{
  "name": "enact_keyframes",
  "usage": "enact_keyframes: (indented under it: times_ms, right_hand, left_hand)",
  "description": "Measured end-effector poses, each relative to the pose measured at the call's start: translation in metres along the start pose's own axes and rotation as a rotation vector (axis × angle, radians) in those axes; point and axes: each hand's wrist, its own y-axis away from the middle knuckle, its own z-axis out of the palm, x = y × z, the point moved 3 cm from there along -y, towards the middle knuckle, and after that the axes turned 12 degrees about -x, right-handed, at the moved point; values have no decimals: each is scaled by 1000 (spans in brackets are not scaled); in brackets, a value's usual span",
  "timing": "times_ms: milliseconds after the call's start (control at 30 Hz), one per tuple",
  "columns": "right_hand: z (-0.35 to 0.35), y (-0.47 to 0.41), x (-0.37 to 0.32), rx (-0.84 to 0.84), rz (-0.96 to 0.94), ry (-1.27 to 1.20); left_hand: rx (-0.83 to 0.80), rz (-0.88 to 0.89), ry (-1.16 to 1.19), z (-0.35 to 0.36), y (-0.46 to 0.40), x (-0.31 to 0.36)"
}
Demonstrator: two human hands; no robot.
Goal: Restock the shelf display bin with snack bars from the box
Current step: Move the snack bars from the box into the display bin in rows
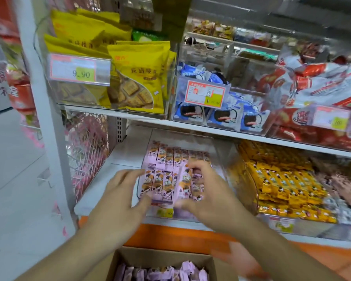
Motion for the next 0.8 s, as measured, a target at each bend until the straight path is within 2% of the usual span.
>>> enact_keyframes:
  times_ms: [100,200,367,533,700,800]
  right_hand:
    - [-14,-51,14,24,40,82]
    - [-18,-102,24,-7,74,102]
    - [-12,-161,40,-94,81,171]
    - [-7,-169,42,-97,52,204]
    - [-4,-137,40,-13,68,266]
    - [-10,-93,32,54,-67,265]
  left_hand:
    - [-104,-98,-7,4,-10,-19]
    - [-194,-168,139,15,-16,-34]
    - [-170,-130,283,17,-22,-40]
    - [-212,-131,330,14,-20,-40]
    - [-188,-91,256,10,-15,-30]
    - [-70,13,-43,9,-9,-26]
